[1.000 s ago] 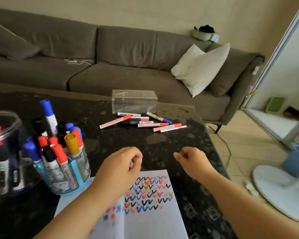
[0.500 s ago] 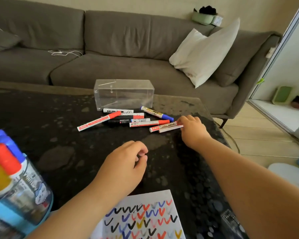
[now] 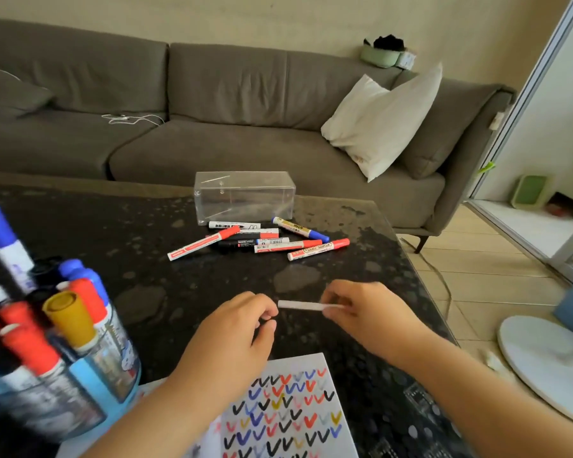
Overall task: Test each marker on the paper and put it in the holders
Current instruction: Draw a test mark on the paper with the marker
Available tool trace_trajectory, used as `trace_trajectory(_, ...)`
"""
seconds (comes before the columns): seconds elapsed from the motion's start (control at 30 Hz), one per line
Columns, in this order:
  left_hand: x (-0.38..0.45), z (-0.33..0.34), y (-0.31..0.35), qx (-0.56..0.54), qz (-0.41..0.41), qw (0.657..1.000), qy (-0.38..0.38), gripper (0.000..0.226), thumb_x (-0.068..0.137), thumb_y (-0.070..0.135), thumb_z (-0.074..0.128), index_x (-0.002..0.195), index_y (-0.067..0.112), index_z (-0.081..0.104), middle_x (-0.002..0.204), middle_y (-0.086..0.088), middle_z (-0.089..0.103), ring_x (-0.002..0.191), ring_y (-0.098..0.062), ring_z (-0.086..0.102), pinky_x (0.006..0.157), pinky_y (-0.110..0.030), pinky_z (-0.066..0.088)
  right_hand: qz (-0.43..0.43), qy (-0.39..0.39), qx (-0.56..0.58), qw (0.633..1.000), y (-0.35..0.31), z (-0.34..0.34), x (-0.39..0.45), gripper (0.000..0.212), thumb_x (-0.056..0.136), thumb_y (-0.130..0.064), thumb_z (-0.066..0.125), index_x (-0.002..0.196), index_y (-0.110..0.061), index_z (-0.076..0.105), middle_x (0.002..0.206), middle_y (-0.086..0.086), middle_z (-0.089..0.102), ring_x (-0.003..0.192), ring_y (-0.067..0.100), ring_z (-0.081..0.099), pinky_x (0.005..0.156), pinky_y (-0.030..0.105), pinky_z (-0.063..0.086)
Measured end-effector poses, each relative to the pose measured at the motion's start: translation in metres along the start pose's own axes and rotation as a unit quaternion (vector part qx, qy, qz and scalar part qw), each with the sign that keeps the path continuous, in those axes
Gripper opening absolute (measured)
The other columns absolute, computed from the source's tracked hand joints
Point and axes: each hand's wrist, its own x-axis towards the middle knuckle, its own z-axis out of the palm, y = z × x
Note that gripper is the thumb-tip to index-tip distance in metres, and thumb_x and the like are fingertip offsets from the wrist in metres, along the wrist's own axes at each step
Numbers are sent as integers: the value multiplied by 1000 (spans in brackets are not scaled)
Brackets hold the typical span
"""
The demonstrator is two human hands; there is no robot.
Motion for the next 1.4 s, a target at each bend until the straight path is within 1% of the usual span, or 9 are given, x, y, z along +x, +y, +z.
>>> trace_trajectory(0.2, -60, -27, 30, -7, -19, 999, -30, 19, 93, 34, 50, 112, 37, 51, 108, 24, 47, 101, 2, 50, 80, -5, 41, 69, 17, 220, 973, -49, 0, -96, 15, 76, -34, 76, 78, -25, 64, 72, -11, 67, 59, -2, 62, 51, 11, 47)
trace_trajectory(0.4, -114, -33, 50, -89, -63, 988, -110, 6, 92, 40, 51, 91, 36, 56, 87, 25, 55, 80, 1, 56, 64, 0, 36, 79, 3, 502, 861, -76, -1, -148, 8, 83, -19, 69, 82, -13, 73, 72, 3, 71, 59, 11, 58, 63, 23, 50)
trace_trajectory(0.57, -130, -31, 52, -201, -139, 962, -118, 12, 92, 40, 51, 89, 37, 62, 89, 24, 62, 88, 5, 58, 82, -12, 46, 49, 6, 559, 828, -83, 15, -167, 30, 93, -31, 47, 89, -8, 66, 80, 6, 71, 77, 16, 66, 76, 27, 53)
trace_trajectory(0.8, -134, -28, 55, -462, -233, 848, -113, 36, 72, 57, 50, 99, 42, 70, 104, 12, 70, 103, -11, 65, 99, -41, 46, 104, -86, 675, 726, -100, 33, -176, 29, 97, -18, 42, 80, -10, 64, 55, 2, 39, 43, 9, 30, 38, 17, 25)
trace_trajectory(0.97, -126, -35, 61, -492, -242, 832, -80, 28, 71, 48, 53, 85, 35, 73, 91, 13, 73, 95, -5, 67, 96, -32, 47, 79, -72, 623, 775, -108, 39, -170, 26, 95, -23, 46, 77, -20, 64, 49, -7, 36, 40, 4, 29, 38, 15, 24)
trace_trajectory(1.1, -125, -27, 62, -473, -323, 819, -21, 20, 85, 43, 54, 75, 47, 70, 80, 21, 71, 90, -6, 67, 104, -42, 42, 53, 10, 480, 876, -106, 52, -167, 21, 94, -26, 49, 95, -23, 70, 47, -16, 46, 47, 1, 42, 50, 10, 34)
trace_trajectory(1.23, -127, -18, 62, -483, -378, 790, 14, 21, 87, 37, 61, 71, 36, 74, 81, 10, 73, 96, -14, 65, 101, -42, 44, 42, 93, 334, 937, -109, 58, -169, 18, 92, -31, 55, 99, -31, 71, 52, -40, 49, 62, -16, 52, 62, 5, 37)
trace_trajectory(1.33, -120, -26, 44, -471, -415, 775, 69, 23, 85, 34, 62, 73, 17, 71, 88, -2, 71, 83, -10, 63, 75, -26, 47, 39, 61, 239, 968, -107, 60, -178, 19, 93, -34, 53, 95, -25, 70, 60, -25, 57, 67, -3, 54, 62, 13, 41)
trace_trajectory(1.4, -113, -39, 28, -523, -390, 747, 124, 23, 94, 27, 52, 80, 17, 66, 92, -1, 73, 85, -5, 65, 74, -22, 44, 58, 33, 220, 973, -104, 56, -185, 19, 93, -36, 51, 94, -26, 68, 62, -14, 57, 66, 1, 54, 63, 15, 42)
